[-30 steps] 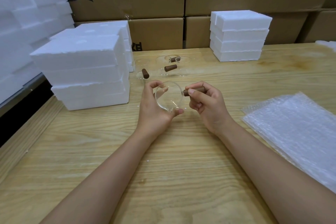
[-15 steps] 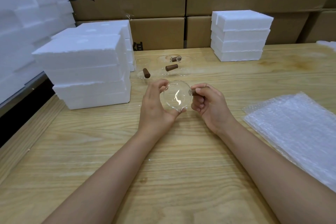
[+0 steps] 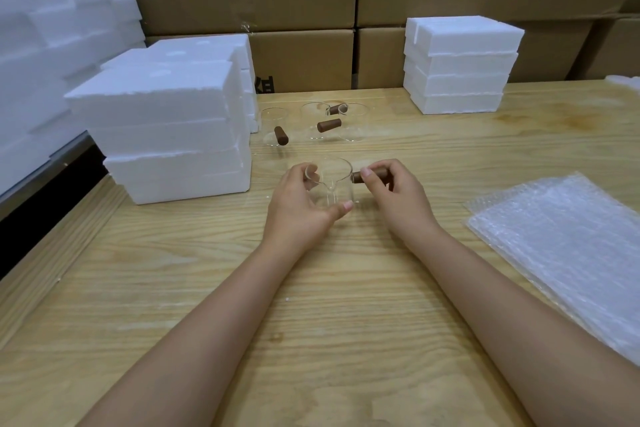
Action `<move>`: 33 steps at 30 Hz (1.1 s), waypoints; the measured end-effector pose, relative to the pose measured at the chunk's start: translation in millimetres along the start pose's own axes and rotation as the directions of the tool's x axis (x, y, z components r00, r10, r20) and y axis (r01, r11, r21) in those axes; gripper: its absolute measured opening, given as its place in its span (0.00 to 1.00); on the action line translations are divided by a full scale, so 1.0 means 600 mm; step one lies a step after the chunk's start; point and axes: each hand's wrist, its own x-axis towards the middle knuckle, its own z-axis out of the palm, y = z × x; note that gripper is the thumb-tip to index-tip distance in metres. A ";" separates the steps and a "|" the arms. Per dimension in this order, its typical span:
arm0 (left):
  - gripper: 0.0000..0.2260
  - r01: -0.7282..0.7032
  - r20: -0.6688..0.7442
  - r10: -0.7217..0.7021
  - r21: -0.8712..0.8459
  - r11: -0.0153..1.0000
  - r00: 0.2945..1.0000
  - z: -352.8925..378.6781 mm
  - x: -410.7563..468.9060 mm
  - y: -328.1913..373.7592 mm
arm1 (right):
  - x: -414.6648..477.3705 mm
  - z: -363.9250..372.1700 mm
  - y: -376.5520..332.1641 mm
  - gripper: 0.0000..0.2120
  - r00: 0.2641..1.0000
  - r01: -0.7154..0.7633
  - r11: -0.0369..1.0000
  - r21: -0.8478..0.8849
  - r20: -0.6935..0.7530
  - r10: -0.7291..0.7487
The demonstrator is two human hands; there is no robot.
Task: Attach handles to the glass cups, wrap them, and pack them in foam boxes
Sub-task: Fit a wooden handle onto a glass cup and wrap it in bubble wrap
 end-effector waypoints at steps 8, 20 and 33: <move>0.31 0.061 0.052 -0.065 0.071 0.996 0.997 0.002 0.004 -0.008 | 0.004 0.003 0.009 0.18 1.000 -0.002 0.841 -0.541 -0.011 -0.004; 0.42 0.141 -0.037 -0.139 0.048 0.989 0.990 -0.005 0.009 -0.011 | 0.016 -0.189 -0.055 0.21 0.981 -0.167 0.425 -0.889 -0.108 0.159; 0.41 0.092 -0.110 -0.104 -0.105 0.990 0.989 -0.016 -0.009 0.007 | 0.018 -0.294 0.066 0.12 0.807 -0.265 -0.004 -0.964 -0.224 0.547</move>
